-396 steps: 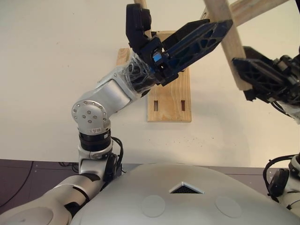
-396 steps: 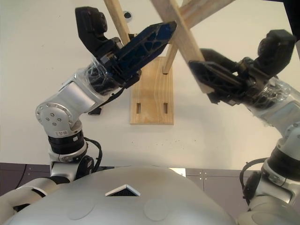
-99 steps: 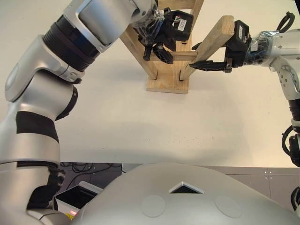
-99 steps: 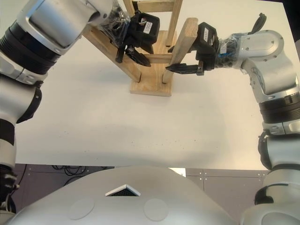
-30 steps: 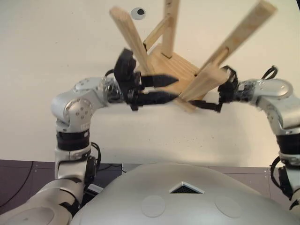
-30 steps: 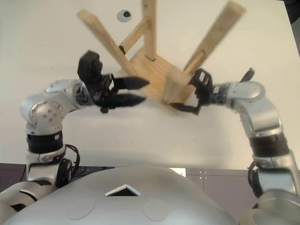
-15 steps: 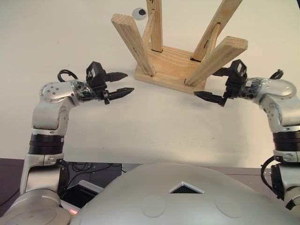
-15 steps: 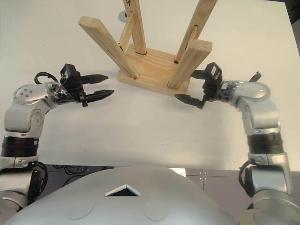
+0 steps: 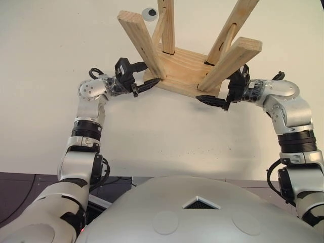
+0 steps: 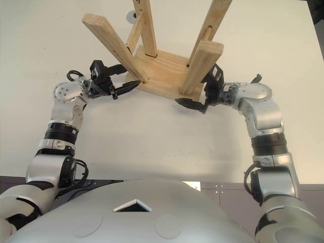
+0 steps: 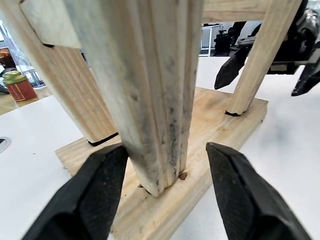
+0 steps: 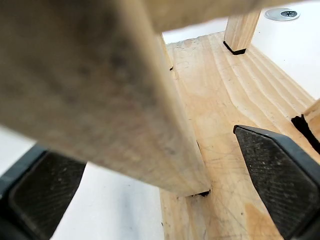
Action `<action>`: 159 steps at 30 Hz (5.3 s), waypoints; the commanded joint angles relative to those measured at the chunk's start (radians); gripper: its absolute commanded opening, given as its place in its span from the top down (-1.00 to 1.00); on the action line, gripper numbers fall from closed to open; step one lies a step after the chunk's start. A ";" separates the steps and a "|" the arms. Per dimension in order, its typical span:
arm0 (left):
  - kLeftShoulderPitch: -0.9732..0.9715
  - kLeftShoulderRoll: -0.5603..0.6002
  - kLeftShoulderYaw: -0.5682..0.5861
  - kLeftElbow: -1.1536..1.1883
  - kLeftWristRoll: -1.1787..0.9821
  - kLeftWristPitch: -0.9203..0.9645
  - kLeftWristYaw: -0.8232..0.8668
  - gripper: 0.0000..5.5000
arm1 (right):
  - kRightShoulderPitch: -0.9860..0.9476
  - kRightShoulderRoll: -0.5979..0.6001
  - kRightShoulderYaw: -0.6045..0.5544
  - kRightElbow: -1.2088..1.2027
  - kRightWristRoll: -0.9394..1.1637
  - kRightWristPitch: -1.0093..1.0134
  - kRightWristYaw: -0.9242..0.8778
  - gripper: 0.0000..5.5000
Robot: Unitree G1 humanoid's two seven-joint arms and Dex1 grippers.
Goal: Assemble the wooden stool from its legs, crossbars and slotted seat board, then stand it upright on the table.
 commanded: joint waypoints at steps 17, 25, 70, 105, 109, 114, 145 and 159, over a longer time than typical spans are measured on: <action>0.270 0.146 -0.016 -0.664 -0.208 0.471 -0.060 0.46 | 0.080 -0.128 -0.146 -0.148 0.165 0.203 0.111 -0.40; 0.290 0.252 0.041 -0.828 -0.477 0.876 -0.024 0.52 | 0.108 -0.188 -0.191 -0.259 0.335 0.474 0.117 0.14; 0.716 0.287 0.152 -0.845 -0.106 0.238 -0.128 -0.92 | 0.349 -0.312 -0.163 -0.323 0.075 -0.139 0.243 -0.96; 0.556 0.373 0.024 -1.143 -0.243 0.534 0.095 0.39 | 0.263 -0.272 -0.122 -0.313 0.190 0.014 0.170 0.42; 0.092 0.399 0.175 -0.925 -1.300 0.997 0.698 0.43 | -0.092 -0.253 -0.334 -0.214 0.987 0.595 -0.214 0.42; -0.408 0.277 0.246 -0.377 -1.420 1.125 0.982 0.44 | -0.434 -0.065 -0.385 0.094 1.331 0.520 -0.829 0.42; -0.265 -0.077 0.481 0.196 -0.438 0.304 0.764 -0.49 | -0.352 0.332 -0.510 0.407 0.648 0.104 -0.712 -0.31; -0.126 -0.279 0.251 0.102 0.068 0.016 1.118 -0.49 | -0.267 0.592 -0.291 0.659 -0.049 -0.507 -1.029 -0.31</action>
